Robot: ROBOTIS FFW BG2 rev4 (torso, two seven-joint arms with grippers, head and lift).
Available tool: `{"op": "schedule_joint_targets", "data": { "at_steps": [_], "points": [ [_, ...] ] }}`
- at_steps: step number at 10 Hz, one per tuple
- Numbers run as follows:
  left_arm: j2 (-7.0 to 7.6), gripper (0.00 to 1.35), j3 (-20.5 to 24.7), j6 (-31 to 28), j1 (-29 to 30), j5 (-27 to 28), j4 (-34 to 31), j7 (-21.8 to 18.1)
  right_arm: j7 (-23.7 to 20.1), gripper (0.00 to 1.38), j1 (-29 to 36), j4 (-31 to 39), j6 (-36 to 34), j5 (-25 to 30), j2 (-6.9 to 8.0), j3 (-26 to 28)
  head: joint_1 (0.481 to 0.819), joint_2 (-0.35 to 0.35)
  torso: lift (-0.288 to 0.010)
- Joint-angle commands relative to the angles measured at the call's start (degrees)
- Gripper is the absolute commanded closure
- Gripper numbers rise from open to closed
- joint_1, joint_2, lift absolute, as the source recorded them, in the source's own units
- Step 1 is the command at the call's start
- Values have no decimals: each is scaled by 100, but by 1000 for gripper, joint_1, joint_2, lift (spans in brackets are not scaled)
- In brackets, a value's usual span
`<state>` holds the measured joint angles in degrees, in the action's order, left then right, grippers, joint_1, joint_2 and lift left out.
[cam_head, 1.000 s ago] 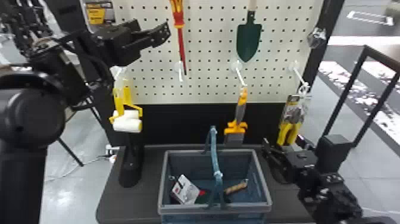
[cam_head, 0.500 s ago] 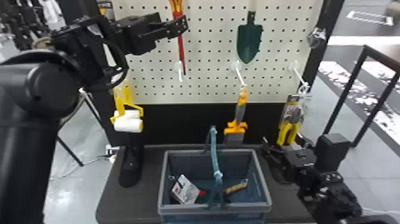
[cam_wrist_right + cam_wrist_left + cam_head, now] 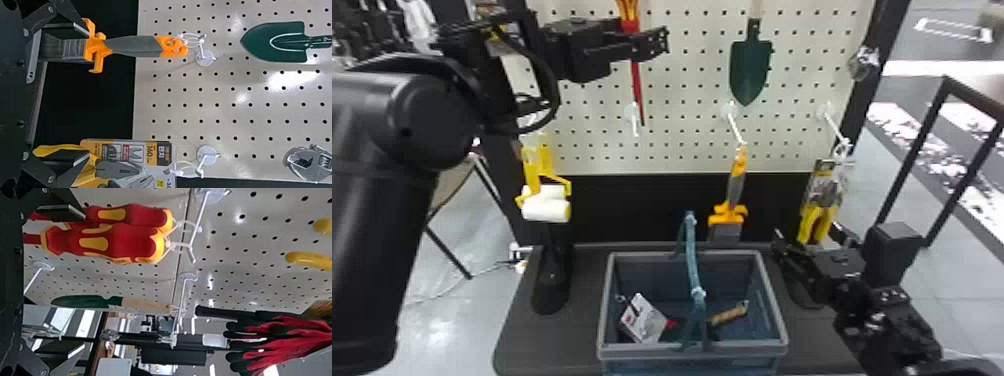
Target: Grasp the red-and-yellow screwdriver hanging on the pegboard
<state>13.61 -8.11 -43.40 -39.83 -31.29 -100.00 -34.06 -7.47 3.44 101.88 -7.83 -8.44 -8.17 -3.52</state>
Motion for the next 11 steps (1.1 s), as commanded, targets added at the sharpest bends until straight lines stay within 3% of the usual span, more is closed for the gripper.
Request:
{"op": "schedule_joint_targets", "data": {
  "at_steps": [1,5,11],
  "points": [
    [124,157,-208,-20,-183,-167,139,-31,0,219,-19,-1,1,0,-26,0,549,0,-100],
    [177,157,-331,130,-473,-114,236,-40,0,219,-28,8,1,-9,-70,0,549,0,-100],
    [168,177,-788,455,-992,-439,1176,-426,-9,219,-116,43,124,0,-149,0,549,0,-100]
  ]
}}
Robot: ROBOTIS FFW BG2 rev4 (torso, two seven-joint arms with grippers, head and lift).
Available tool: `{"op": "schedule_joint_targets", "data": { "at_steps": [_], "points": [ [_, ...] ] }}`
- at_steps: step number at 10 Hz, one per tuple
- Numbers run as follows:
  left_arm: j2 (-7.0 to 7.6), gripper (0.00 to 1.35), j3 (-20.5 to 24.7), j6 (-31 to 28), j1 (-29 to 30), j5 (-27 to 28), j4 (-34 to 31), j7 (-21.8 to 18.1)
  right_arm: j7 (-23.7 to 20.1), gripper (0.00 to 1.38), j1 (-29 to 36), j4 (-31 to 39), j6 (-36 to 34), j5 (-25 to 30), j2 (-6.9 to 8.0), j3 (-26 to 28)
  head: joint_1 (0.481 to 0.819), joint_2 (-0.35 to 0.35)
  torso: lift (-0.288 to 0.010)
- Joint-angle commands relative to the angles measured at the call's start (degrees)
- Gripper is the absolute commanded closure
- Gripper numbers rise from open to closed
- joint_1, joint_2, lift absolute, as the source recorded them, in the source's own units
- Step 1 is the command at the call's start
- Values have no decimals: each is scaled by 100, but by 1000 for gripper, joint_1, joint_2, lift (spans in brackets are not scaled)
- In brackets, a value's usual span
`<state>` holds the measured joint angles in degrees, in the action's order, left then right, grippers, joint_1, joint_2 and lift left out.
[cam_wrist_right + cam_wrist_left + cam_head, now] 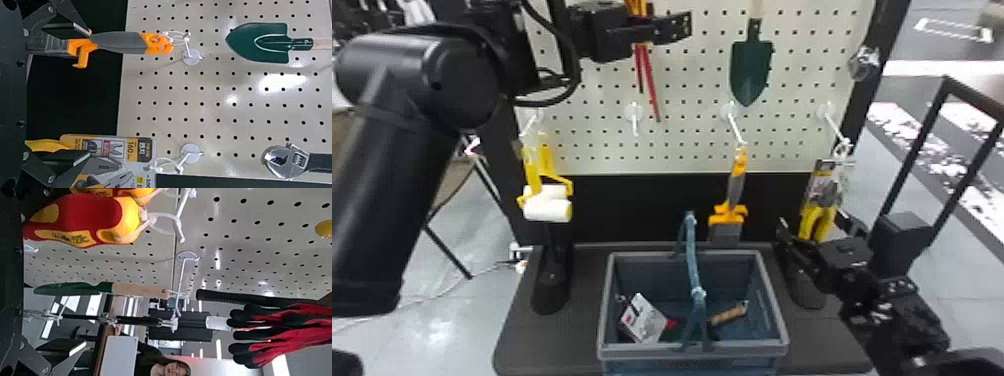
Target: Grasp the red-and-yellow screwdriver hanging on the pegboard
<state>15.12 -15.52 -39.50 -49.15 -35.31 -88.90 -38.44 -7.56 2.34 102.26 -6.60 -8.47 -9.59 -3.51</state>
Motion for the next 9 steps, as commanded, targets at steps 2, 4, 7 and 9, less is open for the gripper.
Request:
{"op": "schedule_joint_targets", "data": {
  "at_steps": [2,4,7,9],
  "points": [
    [34,565,-65,-111,-200,385,-13,-234,-26,214,-5,4,71,4,-17,-1,549,0,-100],
    [43,733,-83,-163,-270,692,-66,-357,-44,214,-5,-4,106,4,-34,8,549,0,-100],
    [34,1210,-30,-172,-200,639,-57,-252,-44,214,-14,-13,106,-5,-43,8,549,0,-100],
    [34,1213,14,-93,-156,657,-57,-252,-44,214,-14,-13,106,-5,-43,8,549,0,-100]
  ]
}}
